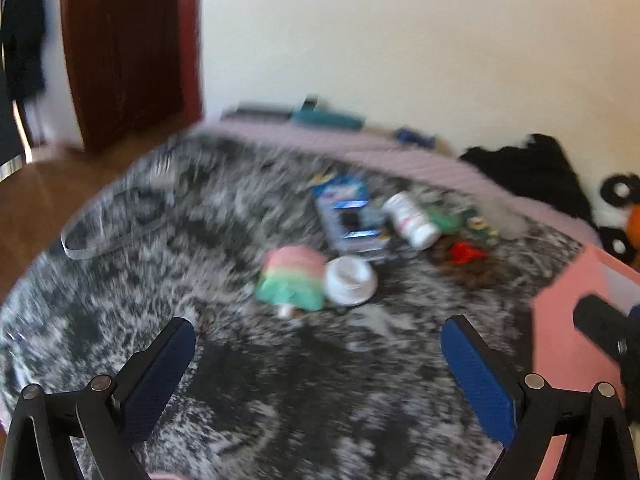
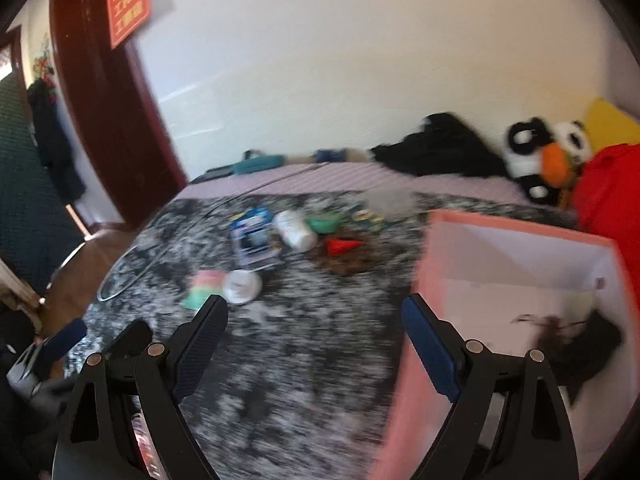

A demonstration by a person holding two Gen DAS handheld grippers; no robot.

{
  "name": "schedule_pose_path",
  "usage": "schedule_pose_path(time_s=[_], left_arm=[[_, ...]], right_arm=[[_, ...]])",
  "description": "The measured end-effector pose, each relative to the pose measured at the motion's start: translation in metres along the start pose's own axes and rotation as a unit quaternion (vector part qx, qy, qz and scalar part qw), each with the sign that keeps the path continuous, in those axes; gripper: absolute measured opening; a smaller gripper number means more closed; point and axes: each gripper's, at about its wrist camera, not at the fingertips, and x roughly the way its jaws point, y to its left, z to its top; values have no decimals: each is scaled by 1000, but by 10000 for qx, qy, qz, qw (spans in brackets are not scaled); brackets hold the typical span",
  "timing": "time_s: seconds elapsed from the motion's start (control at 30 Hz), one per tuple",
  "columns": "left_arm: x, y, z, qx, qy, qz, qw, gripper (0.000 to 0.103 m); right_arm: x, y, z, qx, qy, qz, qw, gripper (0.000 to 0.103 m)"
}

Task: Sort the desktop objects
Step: 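Move both grippers back toward the pink-green pouch and white lid, then grasp the pink-green pouch with the left gripper while the right gripper approaches the white lid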

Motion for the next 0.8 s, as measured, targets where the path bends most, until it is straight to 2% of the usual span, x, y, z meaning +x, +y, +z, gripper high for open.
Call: schedule_pose_path(time_s=[0.13, 0.23, 0.3, 0.33, 0.47, 0.53, 0.6, 0.7, 0.77, 0.8], left_arm=[[50, 43, 18, -425, 547, 34, 9976, 101], [85, 57, 26, -602, 813, -20, 9949, 99], [110, 57, 28, -643, 1008, 184, 9927, 97], [123, 58, 28, -664, 1110, 154, 9915, 97], [169, 62, 25, -828, 1544, 11, 9845, 97], [190, 62, 23, -891, 1726, 3, 9810, 96], [203, 62, 22, -1015, 1807, -59, 9783, 96], [208, 58, 25, -1007, 1718, -68, 9799, 96], [211, 52, 26, -1008, 1703, -274, 9798, 96], [213, 50, 26, -1011, 1711, -326, 9795, 97]], right_arm=[[56, 29, -1, -90, 403, 88, 9991, 91], [100, 48, -2, -128, 718, 154, 9972, 91], [130, 62, -2, -153, 927, 197, 9954, 88], [145, 66, -3, -154, 1039, 192, 9943, 88], [198, 67, -2, -204, 1344, -199, 9905, 86], [217, 67, -4, -356, 1408, -253, 9891, 86], [231, 66, -6, -394, 1448, -214, 9884, 85], [251, 69, -10, -310, 1579, 124, 9869, 85], [261, 76, -14, -321, 1644, 364, 9852, 86], [263, 78, -17, -393, 1566, 315, 9864, 86]])
